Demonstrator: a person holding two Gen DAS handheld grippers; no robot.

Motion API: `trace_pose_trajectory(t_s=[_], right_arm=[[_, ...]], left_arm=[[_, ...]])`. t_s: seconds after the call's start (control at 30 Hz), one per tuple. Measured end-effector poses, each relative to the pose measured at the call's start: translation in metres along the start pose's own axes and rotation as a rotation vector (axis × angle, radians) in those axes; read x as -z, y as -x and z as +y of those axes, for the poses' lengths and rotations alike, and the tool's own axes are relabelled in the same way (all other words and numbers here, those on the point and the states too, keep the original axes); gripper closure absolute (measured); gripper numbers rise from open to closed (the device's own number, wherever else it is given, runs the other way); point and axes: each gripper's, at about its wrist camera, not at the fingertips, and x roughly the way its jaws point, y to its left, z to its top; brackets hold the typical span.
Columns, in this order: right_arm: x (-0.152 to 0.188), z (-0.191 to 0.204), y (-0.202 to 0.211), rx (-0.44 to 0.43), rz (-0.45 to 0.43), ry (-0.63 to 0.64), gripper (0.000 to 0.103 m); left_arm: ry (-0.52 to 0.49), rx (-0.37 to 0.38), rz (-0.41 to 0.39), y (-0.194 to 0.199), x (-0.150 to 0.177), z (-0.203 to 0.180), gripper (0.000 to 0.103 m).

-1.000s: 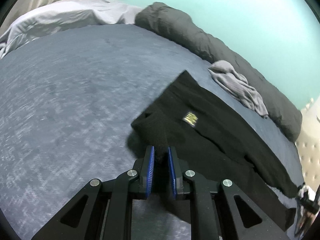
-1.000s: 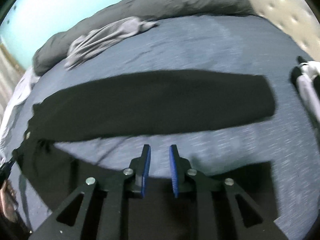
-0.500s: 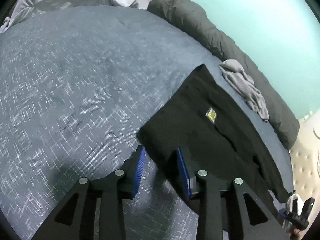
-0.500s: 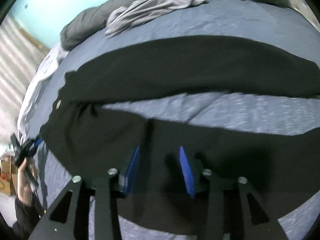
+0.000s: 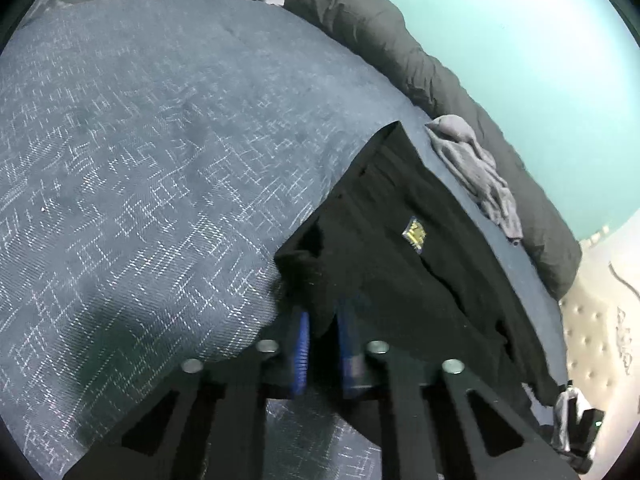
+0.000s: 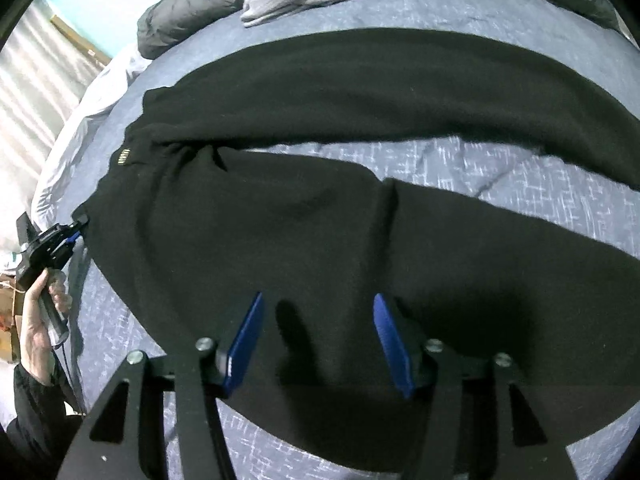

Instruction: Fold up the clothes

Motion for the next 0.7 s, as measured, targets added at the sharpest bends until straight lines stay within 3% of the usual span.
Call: trace_pose_trajectory(t_s=[0.23,0.3,0.33,0.47,0.6,0.67,0.7], right_arm=[[-0.006,-0.006,0.005,0.027,-0.031,-0.025,0.045],[-0.012,-0.004,0.005,0.047,-0.040,-0.008,0.040],[-0.016,-0.001,0.004,0.062,-0.043,0.008,0.033],[-0.025,0.002,-0.011,0.138,-0.015,0.057,0.032],[-0.022,-0.002,-0.024,0.148,0.010,0.040,0.033],[-0.020,0.000,-0.028,0.173,0.015,0.055,0.052],[-0.019,0.001,-0.030,0.186,0.018,0.061,0.056]], left_arm=[[0.000,0.010,-0.061,0.020,-0.004,0.002,0.096],[0.017,0.014,-0.058,0.020,-0.004,0.007,0.096],[0.022,0.013,-0.056,0.019,-0.004,0.009,0.096],[0.034,0.011,-0.054,0.017,-0.003,0.010,0.096],[0.036,0.018,-0.057,0.017,-0.004,0.009,0.096],[0.042,0.022,-0.055,0.016,-0.004,0.011,0.096],[0.041,0.023,-0.055,0.017,-0.004,0.011,0.096]])
